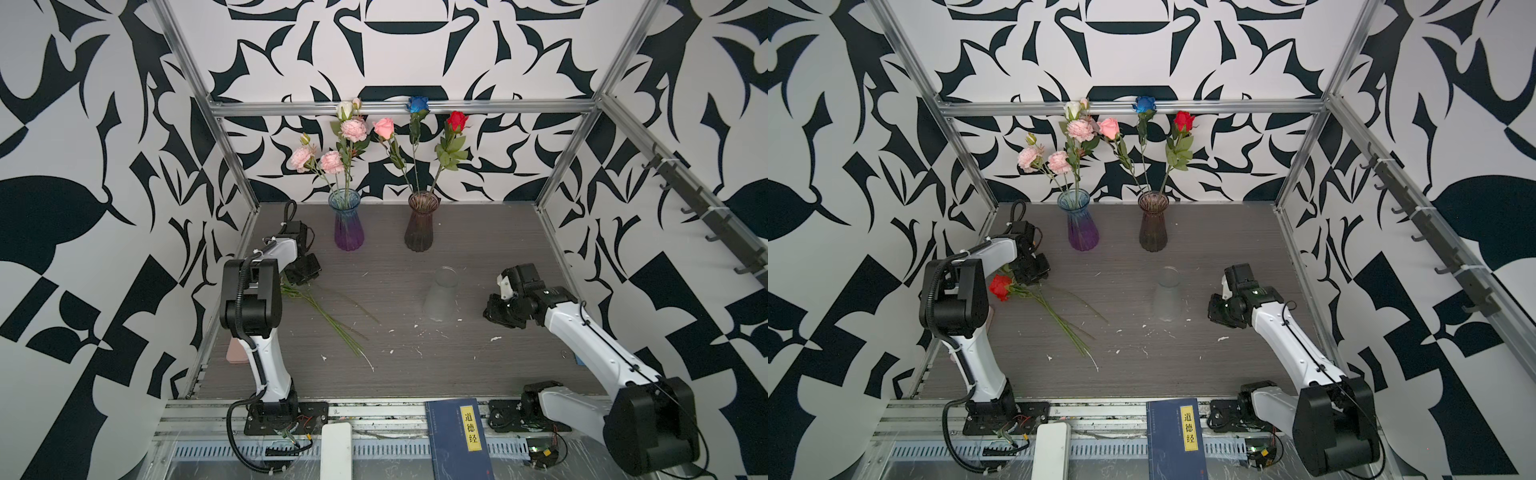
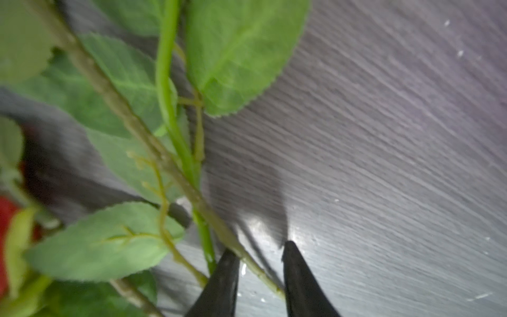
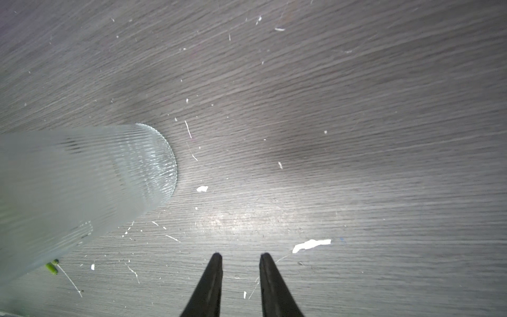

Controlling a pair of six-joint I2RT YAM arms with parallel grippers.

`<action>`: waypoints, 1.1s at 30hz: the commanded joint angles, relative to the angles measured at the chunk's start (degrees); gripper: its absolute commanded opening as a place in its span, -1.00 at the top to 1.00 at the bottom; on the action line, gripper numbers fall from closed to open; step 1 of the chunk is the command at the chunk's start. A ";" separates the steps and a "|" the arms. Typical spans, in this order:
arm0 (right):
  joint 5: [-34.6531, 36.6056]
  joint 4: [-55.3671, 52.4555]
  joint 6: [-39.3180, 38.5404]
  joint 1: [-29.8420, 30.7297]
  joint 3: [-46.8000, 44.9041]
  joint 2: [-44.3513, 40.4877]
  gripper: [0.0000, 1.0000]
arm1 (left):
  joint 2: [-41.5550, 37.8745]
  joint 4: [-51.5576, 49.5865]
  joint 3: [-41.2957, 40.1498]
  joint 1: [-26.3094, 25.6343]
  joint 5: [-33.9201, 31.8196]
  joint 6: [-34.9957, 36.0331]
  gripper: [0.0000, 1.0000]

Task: Arrange flowers in a vase
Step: Pick up the flower from the flowers, then place the flower in the vase.

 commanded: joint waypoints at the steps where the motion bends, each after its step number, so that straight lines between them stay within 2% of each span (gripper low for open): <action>1: -0.22 -0.55 0.06 0.04 0.48 -1.22 0.44 | 1.51 0.23 -0.20 0.57 1.80 -1.67 0.55; 6: -0.25 -0.76 0.15 0.04 0.69 -1.30 0.44 | -3.50 0.16 -0.21 0.58 2.15 -3.00 0.83; 9: -0.54 -1.24 0.15 0.04 1.13 -1.55 0.44 | -10.60 2.21 -1.20 0.58 3.07 -5.85 1.00; 13: -1.16 -2.12 0.15 0.04 2.01 -2.98 0.44 | -23.94 7.31 -4.07 0.58 2.15 -11.81 1.00; 20: -3.19 -4.74 -0.37 0.04 6.11 -7.01 0.44 | -48.94 19.82 -8.31 -1.34 -4.60 -18.85 1.00; 22: -2.67 -4.74 -0.88 0.04 6.54 -7.94 0.45 | -53.63 26.83 -8.96 -5.11 -5.99 -17.83 1.00; 25: -1.42 -4.50 -1.73 0.04 6.14 -7.91 0.44 | -55.13 39.21 -7.24 -15.30 -5.88 -10.77 1.00; 30: -1.58 -1.59 -2.01 -0.05 3.51 -7.15 0.45 | -46.51 44.39 4.99 -37.10 -4.58 7.38 1.00; 33: -1.58 -1.08 -1.72 -0.05 2.94 -6.40 0.45 | -40.47 45.12 9.49 -46.17 -7.10 17.24 1.00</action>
